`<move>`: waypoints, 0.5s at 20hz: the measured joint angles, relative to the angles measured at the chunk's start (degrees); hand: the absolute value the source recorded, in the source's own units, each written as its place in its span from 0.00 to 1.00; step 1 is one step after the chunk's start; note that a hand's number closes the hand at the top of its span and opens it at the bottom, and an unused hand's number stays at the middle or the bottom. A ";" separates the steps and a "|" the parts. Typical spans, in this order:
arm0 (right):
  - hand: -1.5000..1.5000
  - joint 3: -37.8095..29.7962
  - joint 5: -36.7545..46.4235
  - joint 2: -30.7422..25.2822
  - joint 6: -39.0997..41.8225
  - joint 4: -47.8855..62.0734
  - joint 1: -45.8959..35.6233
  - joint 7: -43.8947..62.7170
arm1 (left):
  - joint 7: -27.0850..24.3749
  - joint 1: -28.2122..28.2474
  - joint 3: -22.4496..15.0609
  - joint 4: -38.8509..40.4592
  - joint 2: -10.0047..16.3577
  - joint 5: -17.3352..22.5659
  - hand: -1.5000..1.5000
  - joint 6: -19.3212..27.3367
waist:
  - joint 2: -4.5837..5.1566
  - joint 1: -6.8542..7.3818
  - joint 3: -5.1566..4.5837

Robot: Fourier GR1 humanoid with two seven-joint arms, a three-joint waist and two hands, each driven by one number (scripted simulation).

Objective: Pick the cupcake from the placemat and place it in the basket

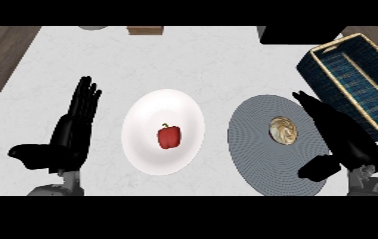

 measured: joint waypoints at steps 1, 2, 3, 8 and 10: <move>0.00 0.23 0.82 0.85 0.02 0.69 -1.06 0.37 | 0.32 -0.92 0.21 0.71 -0.24 -0.42 0.50 0.07 | 0.01 -0.01 0.01; 0.00 0.14 1.62 1.49 0.20 0.82 -1.28 0.38 | 0.53 -0.60 0.29 0.36 -0.44 -0.82 0.50 -0.12 | 0.01 0.01 0.00; 0.00 0.21 2.62 1.87 -0.69 1.45 -0.76 -0.66 | -0.23 -0.18 0.11 0.65 -1.04 -1.11 0.50 -0.25 | -0.01 0.00 -0.01; 0.00 -0.95 5.38 3.85 -1.06 3.39 -0.38 -3.04 | -0.19 1.72 1.71 -0.74 -1.08 -1.10 0.50 -2.55 | -0.01 0.02 -0.01; 0.00 -1.49 6.46 4.41 -1.68 5.39 -0.74 -4.35 | 1.14 1.71 1.47 -1.98 -1.60 -1.95 0.50 -2.24 | -0.01 0.03 0.00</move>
